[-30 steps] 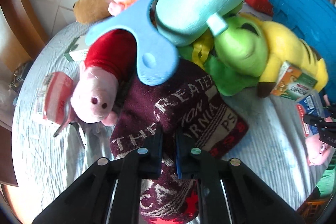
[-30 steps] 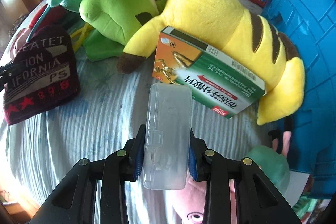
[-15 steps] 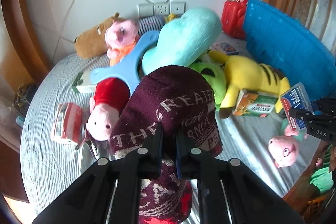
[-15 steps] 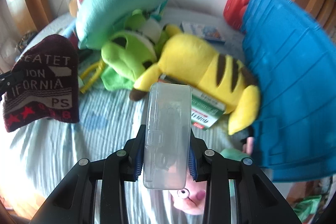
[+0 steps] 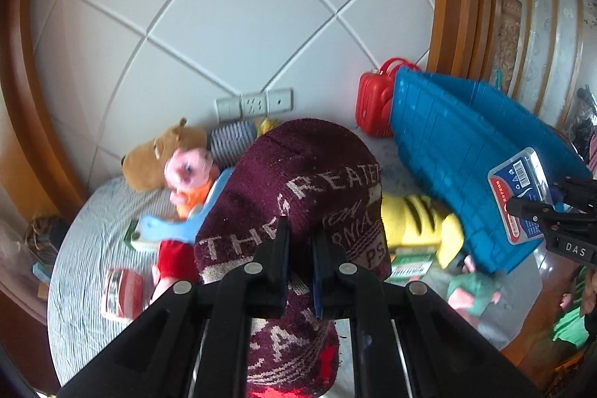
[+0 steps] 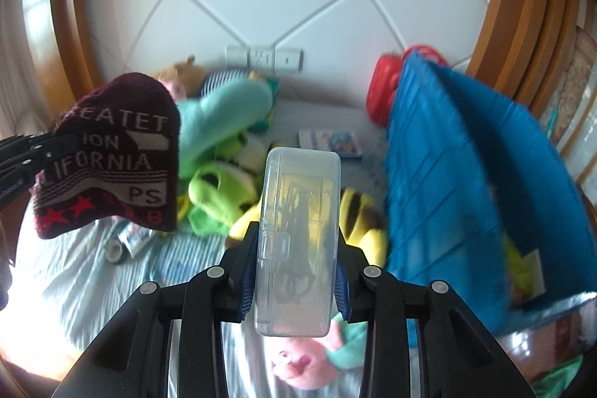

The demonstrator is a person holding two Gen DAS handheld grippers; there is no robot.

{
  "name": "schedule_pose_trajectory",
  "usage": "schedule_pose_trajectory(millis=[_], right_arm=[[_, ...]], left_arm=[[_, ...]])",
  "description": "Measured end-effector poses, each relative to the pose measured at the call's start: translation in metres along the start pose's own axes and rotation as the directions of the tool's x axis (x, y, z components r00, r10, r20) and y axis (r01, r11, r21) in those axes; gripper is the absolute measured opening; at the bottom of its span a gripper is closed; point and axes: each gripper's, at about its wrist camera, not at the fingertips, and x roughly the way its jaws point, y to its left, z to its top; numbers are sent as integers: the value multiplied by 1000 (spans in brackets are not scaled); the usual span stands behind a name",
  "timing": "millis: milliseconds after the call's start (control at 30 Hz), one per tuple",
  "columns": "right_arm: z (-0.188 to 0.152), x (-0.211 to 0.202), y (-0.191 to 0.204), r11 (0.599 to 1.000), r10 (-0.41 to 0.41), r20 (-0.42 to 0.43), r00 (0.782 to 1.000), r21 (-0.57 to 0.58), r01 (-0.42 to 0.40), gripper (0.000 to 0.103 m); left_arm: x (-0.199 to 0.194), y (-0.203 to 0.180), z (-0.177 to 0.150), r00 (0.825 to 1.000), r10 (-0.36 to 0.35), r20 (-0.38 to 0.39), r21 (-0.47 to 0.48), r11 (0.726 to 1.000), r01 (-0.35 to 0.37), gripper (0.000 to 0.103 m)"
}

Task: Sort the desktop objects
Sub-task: 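Carry the case and beanie over the blue crate and release both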

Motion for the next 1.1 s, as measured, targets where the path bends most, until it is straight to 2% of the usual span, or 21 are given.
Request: schedule_pose_trajectory(millis=[167, 300, 400, 667, 1100], right_arm=[[21, -40, -55, 1000, -4, 105, 995, 7, 3, 33], [29, -64, -113, 999, -32, 167, 985, 30, 28, 33], [29, -72, -154, 998, -60, 183, 981, 44, 52, 33], [15, -73, -251, 985, -142, 162, 977, 123, 123, 33], [-1, -51, -333, 966, -187, 107, 976, 202, 163, 33]], left_arm=[[-11, -56, 50, 997, -16, 82, 31, 999, 14, 9], [-13, -112, 85, 989, -62, 132, 71, 996, 53, 9], [-8, -159, 111, 981, -118, 157, 105, 989, 102, 9], [22, -263, 163, 955, -249, 159, 193, 957, 217, 9], [95, -373, 225, 930, -356, 94, 277, 906, 319, 9]])
